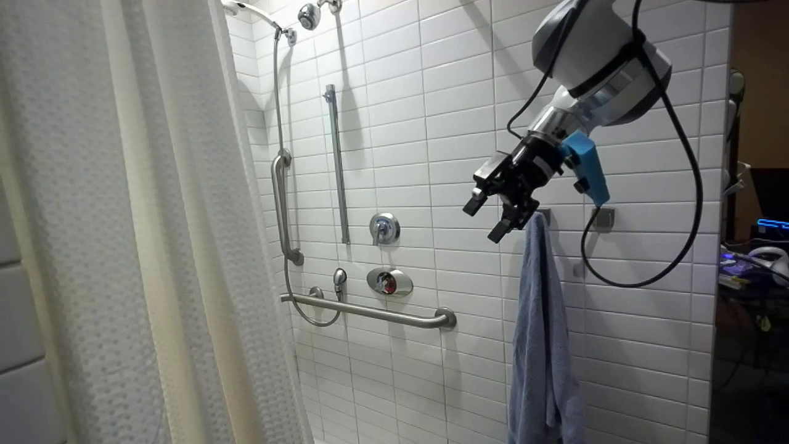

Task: Close the curtain railing

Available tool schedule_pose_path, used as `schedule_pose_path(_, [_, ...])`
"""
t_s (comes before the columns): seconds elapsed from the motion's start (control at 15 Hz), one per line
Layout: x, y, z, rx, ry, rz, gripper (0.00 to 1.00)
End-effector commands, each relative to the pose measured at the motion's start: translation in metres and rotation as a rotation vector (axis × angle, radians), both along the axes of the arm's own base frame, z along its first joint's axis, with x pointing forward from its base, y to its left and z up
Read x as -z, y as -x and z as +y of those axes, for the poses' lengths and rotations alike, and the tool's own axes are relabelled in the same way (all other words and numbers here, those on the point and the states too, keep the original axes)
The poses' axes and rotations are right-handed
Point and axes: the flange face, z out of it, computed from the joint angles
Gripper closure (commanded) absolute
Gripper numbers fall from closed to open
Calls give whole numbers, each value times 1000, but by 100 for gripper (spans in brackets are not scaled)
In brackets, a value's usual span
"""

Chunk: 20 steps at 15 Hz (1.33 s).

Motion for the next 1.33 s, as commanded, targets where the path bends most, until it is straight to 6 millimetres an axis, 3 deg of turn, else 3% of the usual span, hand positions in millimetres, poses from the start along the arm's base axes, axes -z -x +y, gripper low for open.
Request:
schedule_pose_path(0.0, [4,17,49,-22,-43,-39,0])
schedule_pose_path(0.13, [7,21,66,-33,-35,-45,0])
schedule_pose_path(0.2, [8,12,58,-34,-33,-14,0])
schedule_pose_path(0.33, [9,15,68,-44,-27,-19,0])
schedule_pose_path(0.93, [10,17,68,-41,-35,-30,0])
schedule_pose_path(1.27, [15,29,102,-61,-167,-89,0])
